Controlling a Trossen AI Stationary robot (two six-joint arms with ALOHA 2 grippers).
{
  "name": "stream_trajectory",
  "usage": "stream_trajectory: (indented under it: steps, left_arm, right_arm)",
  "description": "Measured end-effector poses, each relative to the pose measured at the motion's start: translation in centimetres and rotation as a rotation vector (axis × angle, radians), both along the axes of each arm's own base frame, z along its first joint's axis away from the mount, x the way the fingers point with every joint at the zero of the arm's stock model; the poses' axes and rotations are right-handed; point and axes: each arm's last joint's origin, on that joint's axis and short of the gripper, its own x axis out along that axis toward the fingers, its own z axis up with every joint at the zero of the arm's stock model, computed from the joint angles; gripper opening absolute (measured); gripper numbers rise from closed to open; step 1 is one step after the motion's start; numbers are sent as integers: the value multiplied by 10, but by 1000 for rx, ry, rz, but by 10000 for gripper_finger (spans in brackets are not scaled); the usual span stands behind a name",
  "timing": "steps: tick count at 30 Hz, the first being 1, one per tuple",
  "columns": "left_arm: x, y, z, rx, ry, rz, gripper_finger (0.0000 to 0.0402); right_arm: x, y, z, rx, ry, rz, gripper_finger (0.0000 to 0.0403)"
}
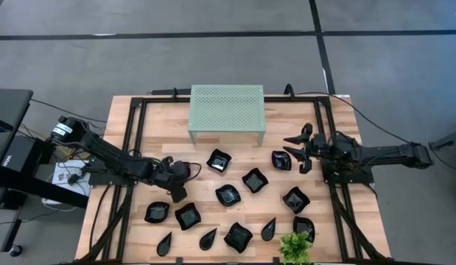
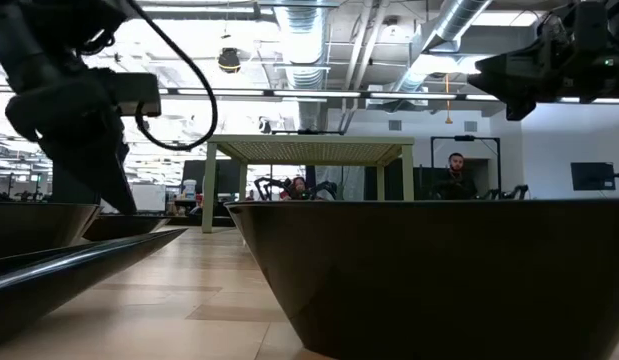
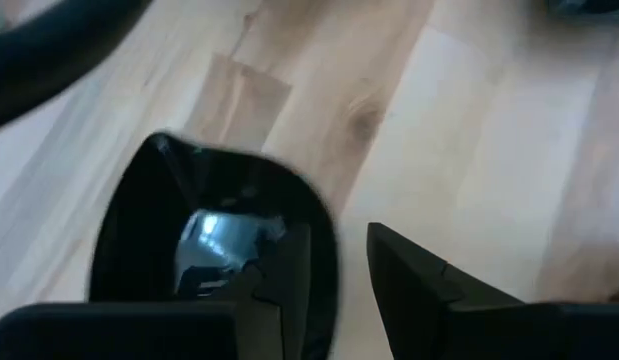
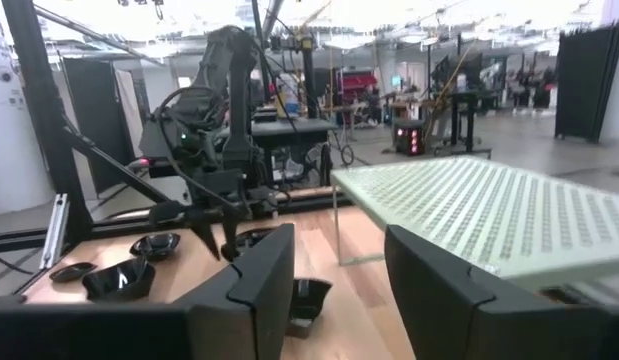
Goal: Pick & Place Mini shaped plates
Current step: Put the leaf-shaped plate on the shelf
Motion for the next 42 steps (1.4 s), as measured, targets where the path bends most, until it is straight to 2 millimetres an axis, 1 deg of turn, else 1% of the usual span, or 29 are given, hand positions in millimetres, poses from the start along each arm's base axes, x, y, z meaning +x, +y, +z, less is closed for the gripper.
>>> stream_trajectory:
  steps: [5,13,16,19,22,25,28,30,32,36,39,42]
  left_arm:
    - [-5,2,-7,6,11,1,104]
    - [-5,2,-8,4,-3,3,104]
    - [-10,4,-15,4,9,12,104]
    - [-12,6,-20,-12,-14,25,99]
    - [-12,6,-20,12,-35,35,69]
    - [-6,5,-13,41,-71,33,17]
    - [7,-1,3,34,-123,8,8]
    - [19,-6,19,49,-171,-31,6]
    - [31,-11,40,97,-231,-81,5]
    - [53,-17,89,275,-349,-147,5]
    - [67,-11,124,401,-406,-154,5]
    - [78,10,145,479,-426,-78,5]
  right_arm:
    - [0,0,-2,17,13,2,154]
    - [0,0,-6,20,58,1,148]
    - [0,0,-6,20,62,1,145]
    - [0,0,-6,20,61,1,142]
    - [0,0,-6,21,63,1,141]
    - [1,0,-9,60,81,5,145]
    - [1,0,-10,96,82,7,153]
    - [1,0,-10,98,81,7,158]
    - [1,0,-9,98,72,7,163]
    - [0,0,-8,97,62,7,166]
    - [0,0,-8,97,61,6,165]
    - [0,0,-7,90,53,2,163]
